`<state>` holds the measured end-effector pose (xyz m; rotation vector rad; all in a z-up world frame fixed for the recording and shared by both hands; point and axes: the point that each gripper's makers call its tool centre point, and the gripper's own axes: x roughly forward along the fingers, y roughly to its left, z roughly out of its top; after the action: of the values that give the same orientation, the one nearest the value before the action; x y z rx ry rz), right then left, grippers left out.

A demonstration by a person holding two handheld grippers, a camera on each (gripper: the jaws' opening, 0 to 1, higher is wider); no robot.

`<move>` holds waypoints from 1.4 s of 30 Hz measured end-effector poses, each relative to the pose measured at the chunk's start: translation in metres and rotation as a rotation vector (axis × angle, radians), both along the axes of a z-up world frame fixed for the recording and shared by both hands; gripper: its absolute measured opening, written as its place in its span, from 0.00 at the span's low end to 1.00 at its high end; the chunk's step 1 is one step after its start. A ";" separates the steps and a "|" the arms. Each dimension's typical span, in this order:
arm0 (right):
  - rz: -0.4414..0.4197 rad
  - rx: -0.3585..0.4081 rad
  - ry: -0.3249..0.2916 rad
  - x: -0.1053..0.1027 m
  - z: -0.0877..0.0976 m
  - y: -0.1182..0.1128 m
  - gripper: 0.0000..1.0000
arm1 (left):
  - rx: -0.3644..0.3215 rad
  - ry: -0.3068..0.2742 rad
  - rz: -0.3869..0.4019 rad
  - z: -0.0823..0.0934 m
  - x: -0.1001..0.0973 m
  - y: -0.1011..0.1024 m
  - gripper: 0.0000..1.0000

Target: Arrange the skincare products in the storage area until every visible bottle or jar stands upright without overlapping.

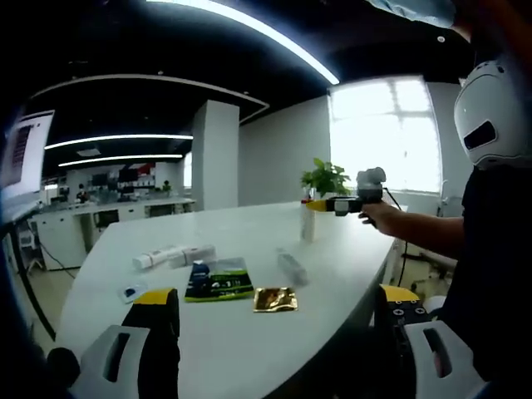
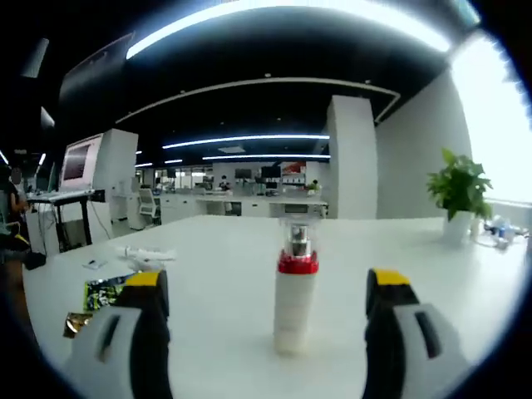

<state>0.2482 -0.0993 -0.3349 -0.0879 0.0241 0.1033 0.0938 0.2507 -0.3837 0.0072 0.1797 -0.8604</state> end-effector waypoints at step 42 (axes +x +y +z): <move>0.443 -0.170 0.064 0.047 0.014 0.174 0.89 | -0.005 -0.092 0.316 0.025 0.076 0.068 1.00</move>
<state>0.2956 0.0743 -0.3210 -0.2592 0.0771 0.5476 0.1700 0.3187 -0.3589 0.0131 0.0890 -0.5437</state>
